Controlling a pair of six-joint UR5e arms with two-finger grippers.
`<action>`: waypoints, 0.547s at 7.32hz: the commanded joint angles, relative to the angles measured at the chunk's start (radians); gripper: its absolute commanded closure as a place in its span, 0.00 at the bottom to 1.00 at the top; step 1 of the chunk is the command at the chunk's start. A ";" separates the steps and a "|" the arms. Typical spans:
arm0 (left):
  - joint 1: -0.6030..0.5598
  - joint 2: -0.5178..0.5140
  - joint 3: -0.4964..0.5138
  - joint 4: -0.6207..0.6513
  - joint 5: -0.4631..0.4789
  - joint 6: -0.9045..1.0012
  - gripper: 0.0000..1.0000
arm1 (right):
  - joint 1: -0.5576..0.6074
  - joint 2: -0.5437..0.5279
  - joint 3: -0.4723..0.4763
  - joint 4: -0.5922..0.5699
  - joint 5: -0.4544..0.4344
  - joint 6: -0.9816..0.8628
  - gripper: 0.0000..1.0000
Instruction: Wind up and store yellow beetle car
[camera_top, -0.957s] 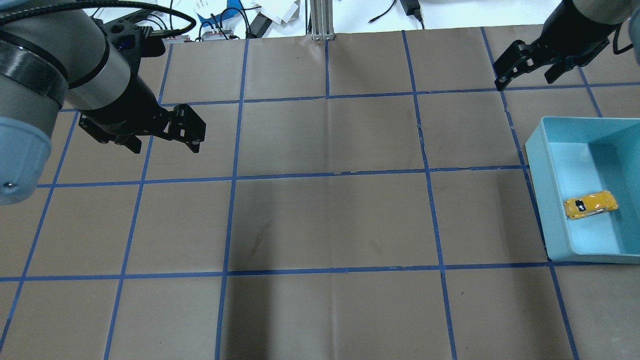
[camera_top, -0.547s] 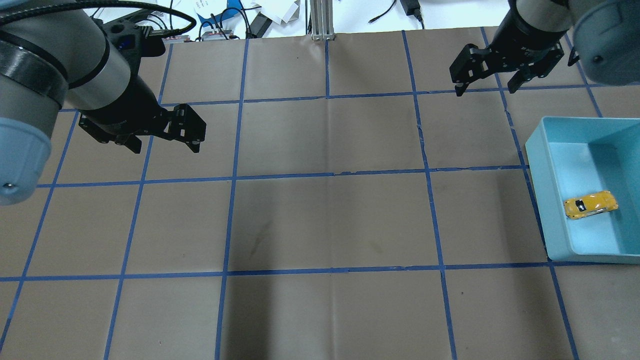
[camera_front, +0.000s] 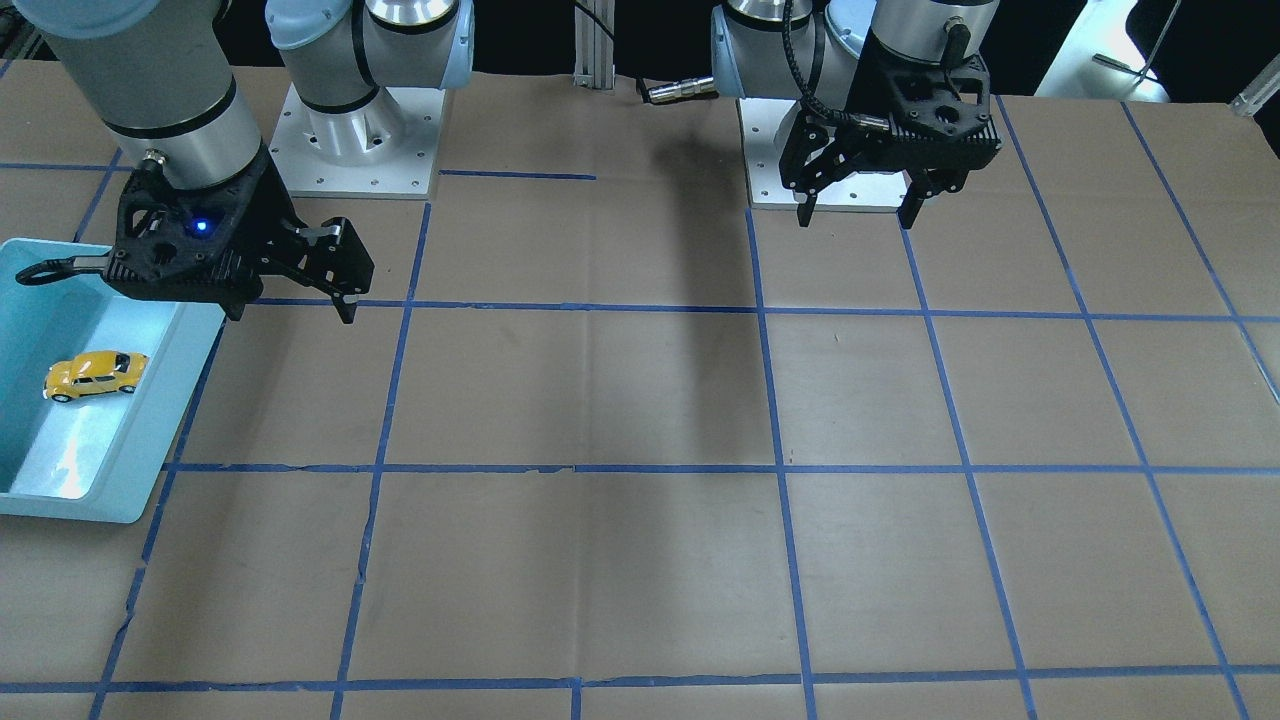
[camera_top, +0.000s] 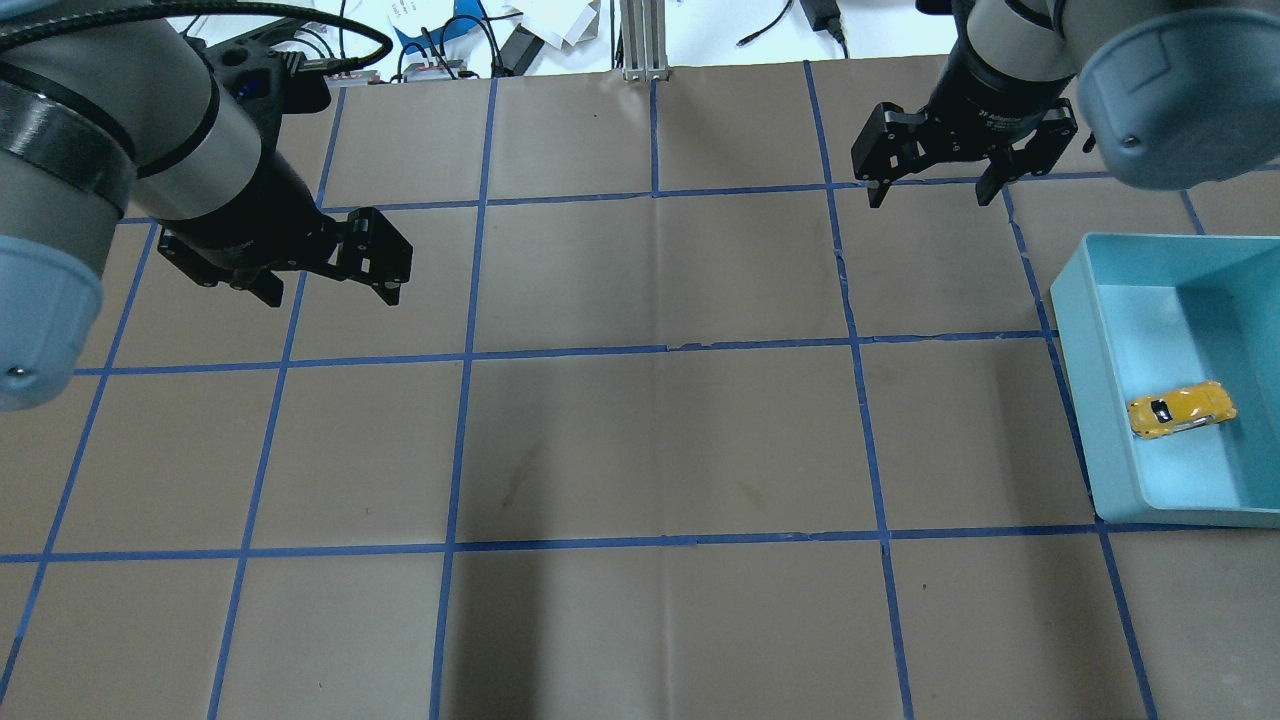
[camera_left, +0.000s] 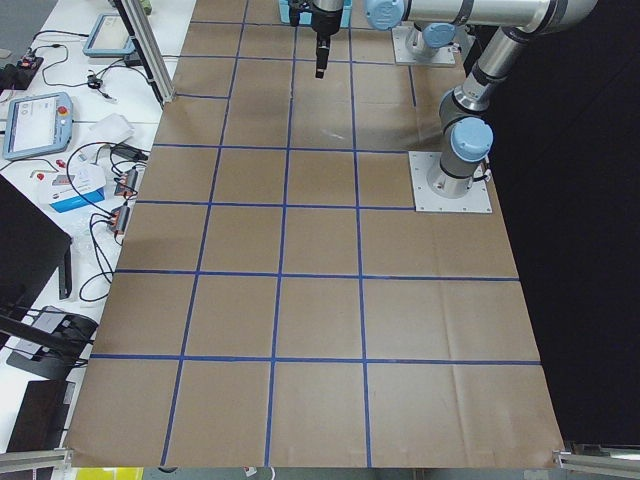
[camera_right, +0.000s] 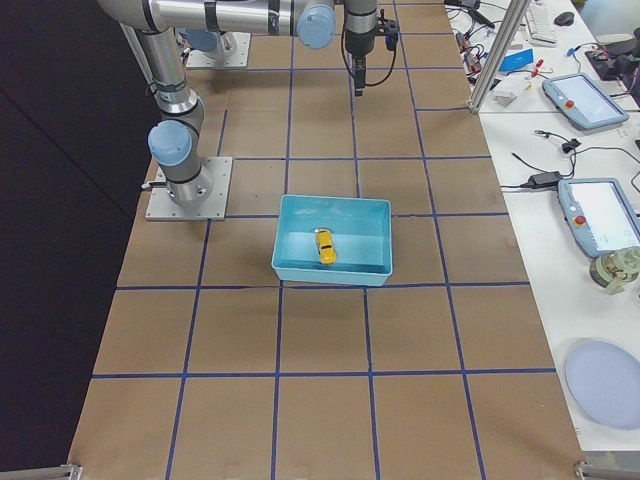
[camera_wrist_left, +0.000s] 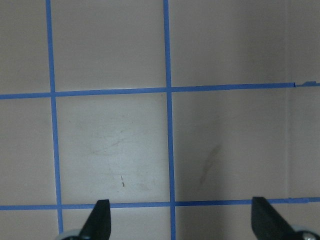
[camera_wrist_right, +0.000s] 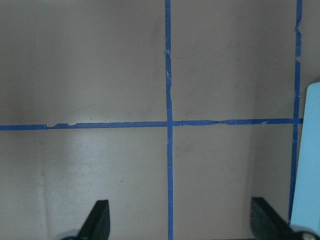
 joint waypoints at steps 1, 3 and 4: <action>0.000 -0.001 0.000 0.003 0.000 0.001 0.00 | 0.003 0.000 -0.002 -0.002 -0.018 -0.001 0.00; 0.000 -0.001 0.000 0.005 0.000 0.005 0.00 | 0.003 0.000 0.000 -0.001 -0.020 -0.001 0.00; 0.000 -0.001 0.000 0.005 0.000 0.005 0.00 | 0.003 0.001 0.004 -0.002 -0.021 -0.001 0.00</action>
